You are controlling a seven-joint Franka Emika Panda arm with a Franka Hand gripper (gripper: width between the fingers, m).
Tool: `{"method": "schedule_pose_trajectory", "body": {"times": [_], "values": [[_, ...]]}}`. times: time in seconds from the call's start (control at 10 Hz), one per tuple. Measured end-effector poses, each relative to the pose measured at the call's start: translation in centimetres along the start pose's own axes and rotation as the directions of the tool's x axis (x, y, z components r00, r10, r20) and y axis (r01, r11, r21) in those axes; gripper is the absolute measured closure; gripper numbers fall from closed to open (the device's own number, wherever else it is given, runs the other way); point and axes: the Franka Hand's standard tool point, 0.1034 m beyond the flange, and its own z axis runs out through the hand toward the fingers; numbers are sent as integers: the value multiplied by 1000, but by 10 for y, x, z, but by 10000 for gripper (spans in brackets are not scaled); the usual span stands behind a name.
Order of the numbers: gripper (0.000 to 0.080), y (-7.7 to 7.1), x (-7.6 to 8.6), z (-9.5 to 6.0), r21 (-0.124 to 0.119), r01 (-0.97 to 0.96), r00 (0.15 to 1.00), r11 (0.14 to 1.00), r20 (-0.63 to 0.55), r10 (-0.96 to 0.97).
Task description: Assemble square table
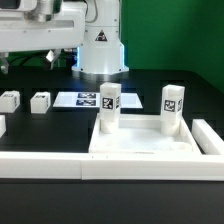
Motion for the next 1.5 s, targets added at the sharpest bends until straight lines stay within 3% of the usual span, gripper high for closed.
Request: {"method": "schedule_pose_trajectory", "body": {"times": [0.1, 0.2, 0.5, 0.6, 0.7, 0.8, 0.9, 1.0, 1.2, 1.3, 1.5], "values": [[150, 0, -3, 6, 3, -121, 993, 993, -7, 121], [150, -1, -4, 10, 31, -164, 986, 986, -9, 164], [150, -6, 0, 9, 44, -240, 971, 970, -9, 241], [150, -11, -2, 10, 62, -249, 968, 966, 19, 249], [150, -19, -5, 13, 116, -293, 955, 949, 79, 286], [150, -22, -5, 18, 130, -295, 951, 947, 141, 277], [150, -25, -3, 25, 136, -287, 943, 948, 212, 255], [150, -23, 1, 35, 127, -272, 943, 954, 235, 237], [150, -34, -10, 52, 154, -278, 903, 948, 378, 203], [150, -39, -12, 54, 169, -295, 877, 940, 439, 196], [150, -39, -7, 54, 170, -281, 881, 944, 436, 183]]}}
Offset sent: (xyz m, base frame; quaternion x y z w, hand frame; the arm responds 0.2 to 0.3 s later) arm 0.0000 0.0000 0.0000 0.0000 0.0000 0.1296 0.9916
